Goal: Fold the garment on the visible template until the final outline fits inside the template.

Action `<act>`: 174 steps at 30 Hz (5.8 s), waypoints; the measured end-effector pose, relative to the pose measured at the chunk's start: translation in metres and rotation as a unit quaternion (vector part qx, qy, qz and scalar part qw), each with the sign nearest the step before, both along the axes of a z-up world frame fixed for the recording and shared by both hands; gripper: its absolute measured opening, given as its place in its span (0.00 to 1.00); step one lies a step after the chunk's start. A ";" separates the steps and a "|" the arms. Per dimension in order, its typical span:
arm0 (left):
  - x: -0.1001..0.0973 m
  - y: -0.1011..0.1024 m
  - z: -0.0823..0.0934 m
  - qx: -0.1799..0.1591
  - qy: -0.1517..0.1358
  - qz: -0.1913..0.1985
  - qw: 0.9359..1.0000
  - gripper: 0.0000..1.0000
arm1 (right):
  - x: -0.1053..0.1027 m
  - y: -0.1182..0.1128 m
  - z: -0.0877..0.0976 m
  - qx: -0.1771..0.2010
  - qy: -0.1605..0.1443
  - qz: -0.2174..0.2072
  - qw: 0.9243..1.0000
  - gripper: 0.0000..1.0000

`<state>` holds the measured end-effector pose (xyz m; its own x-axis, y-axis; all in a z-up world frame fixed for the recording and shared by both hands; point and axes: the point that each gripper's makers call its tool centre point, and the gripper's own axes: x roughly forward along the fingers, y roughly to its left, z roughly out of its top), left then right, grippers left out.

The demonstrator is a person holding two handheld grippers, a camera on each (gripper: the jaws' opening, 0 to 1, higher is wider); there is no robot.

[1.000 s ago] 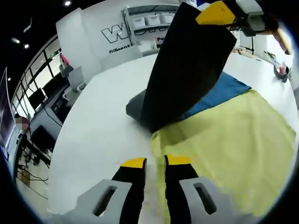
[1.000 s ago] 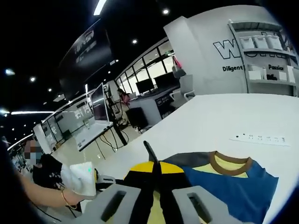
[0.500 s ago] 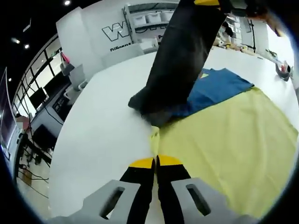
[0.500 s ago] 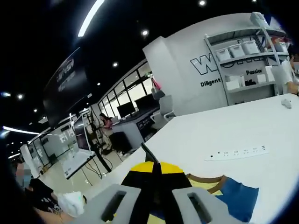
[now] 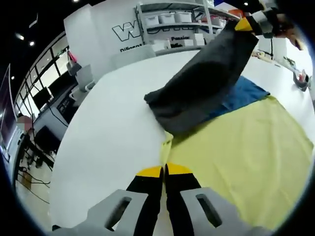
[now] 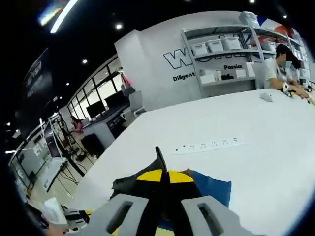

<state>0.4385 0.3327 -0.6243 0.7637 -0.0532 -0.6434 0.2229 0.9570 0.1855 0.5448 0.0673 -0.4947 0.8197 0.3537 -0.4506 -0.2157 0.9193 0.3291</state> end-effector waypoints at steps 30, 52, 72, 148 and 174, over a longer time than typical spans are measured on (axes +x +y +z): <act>0.021 -0.022 0.017 -0.001 -0.051 -0.058 0.997 0.26 | -0.010 -0.033 -0.085 -0.011 0.120 -0.015 0.993 0.00; 0.046 -0.009 0.017 -0.054 -0.056 -0.022 0.997 0.06 | -0.023 -0.017 -0.043 0.091 0.147 0.008 0.985 0.00; 0.039 0.000 -0.001 -0.075 -0.023 0.005 0.997 0.06 | -0.044 -0.049 -0.144 -0.062 0.205 0.050 0.976 0.00; 0.044 -0.020 -0.009 -0.062 -0.018 -0.062 0.996 0.06 | 0.025 0.221 -0.122 -0.228 -0.127 0.400 0.879 0.00; 0.026 -0.031 0.024 -0.048 -0.044 -0.084 0.994 0.36 | -0.004 0.220 -0.060 -0.260 -0.156 0.440 0.845 0.17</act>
